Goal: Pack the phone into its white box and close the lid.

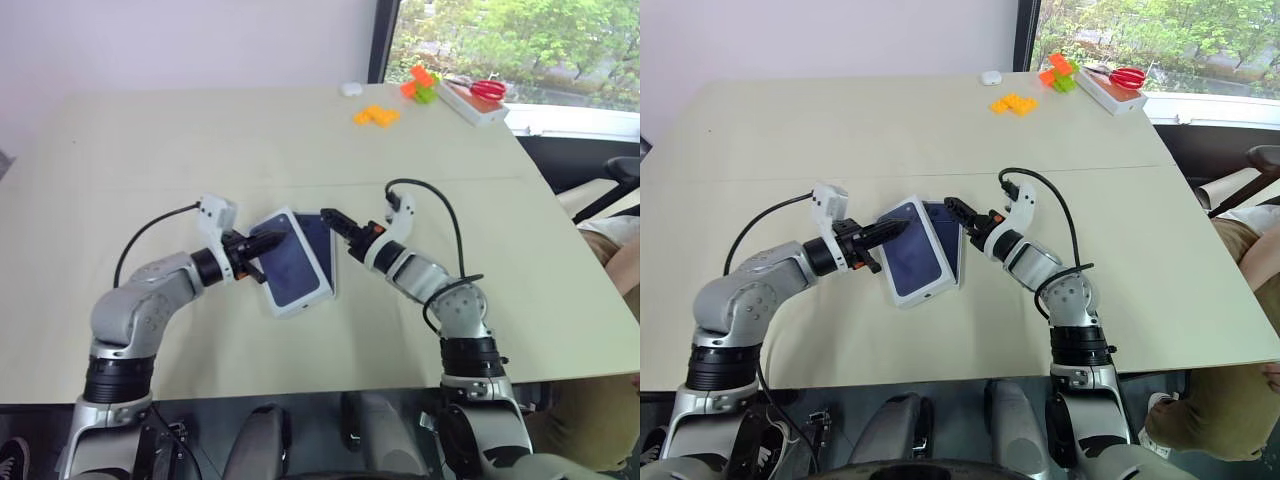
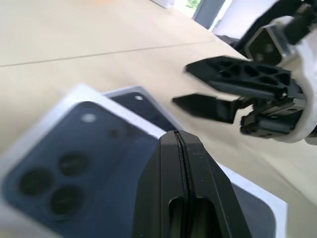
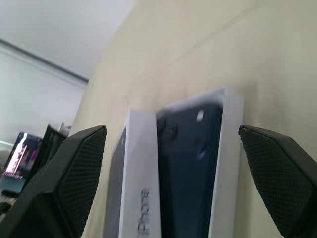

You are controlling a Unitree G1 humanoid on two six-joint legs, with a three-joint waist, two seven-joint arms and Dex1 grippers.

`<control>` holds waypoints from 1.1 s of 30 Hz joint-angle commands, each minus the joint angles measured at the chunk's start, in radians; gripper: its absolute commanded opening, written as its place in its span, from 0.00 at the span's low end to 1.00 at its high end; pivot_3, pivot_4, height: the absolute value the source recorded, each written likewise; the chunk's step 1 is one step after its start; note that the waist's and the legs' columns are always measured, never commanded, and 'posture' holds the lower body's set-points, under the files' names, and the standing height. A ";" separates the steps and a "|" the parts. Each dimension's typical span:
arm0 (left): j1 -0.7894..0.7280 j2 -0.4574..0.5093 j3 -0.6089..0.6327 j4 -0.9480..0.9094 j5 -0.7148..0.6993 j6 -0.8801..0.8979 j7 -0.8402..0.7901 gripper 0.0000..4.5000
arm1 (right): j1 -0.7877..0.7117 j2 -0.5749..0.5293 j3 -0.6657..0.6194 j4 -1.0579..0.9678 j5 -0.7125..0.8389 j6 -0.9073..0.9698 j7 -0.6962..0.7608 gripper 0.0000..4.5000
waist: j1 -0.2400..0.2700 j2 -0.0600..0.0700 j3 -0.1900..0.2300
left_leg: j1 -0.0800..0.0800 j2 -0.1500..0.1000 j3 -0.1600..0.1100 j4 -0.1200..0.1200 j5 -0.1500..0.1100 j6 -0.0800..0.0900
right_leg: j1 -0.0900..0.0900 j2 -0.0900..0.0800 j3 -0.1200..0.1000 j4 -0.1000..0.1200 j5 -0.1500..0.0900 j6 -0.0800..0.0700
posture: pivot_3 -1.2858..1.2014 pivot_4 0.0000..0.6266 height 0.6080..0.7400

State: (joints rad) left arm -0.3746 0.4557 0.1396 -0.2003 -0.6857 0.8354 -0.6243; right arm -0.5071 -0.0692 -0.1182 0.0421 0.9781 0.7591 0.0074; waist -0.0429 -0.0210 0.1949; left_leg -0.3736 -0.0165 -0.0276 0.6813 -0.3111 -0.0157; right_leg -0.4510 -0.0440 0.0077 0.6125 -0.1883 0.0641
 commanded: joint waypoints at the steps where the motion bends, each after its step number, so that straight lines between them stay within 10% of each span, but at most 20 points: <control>1: -0.006 0.060 0.061 -0.078 -0.054 0.043 -0.004 0.00 | -0.025 -0.080 0.078 -0.089 -0.127 -0.070 0.164 0.88 | 0.000 0.000 0.001 | 0.000 0.000 0.000 0.000 0.000 0.000 | 0.000 0.000 0.000 0.000 0.000 0.000 | 0.52 0.24 1.00; 10: 0.166 0.267 0.141 -0.126 -0.066 0.084 -0.077 0.00 | -0.080 -0.338 0.383 -0.030 -0.696 -0.468 0.461 0.01 | -0.001 0.000 0.001 | 0.000 -0.002 0.001 -0.001 -0.002 0.003 | -0.002 -0.001 0.001 0.000 -0.002 0.002 | 0.52 0.24 1.00; 33: 0.207 0.222 -0.112 0.011 0.218 -0.099 -0.070 0.00 | -0.034 -0.346 0.436 0.005 -0.980 -0.623 0.652 0.01 | 0.020 -0.001 0.001 | 0.001 -0.003 0.001 -0.001 -0.002 0.003 | -0.001 -0.005 0.002 0.000 -0.001 0.001 | 0.52 0.24 1.00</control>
State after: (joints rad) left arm -0.1663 0.6838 0.0504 -0.2106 -0.4900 0.7423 -0.7056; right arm -0.5380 -0.4185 0.3375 0.0728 0.0008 0.1506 0.6506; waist -0.0226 -0.0215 0.1960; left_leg -0.3726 -0.0200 -0.0265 0.6810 -0.3131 -0.0127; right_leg -0.4514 -0.0484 0.0092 0.6129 -0.1896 0.0651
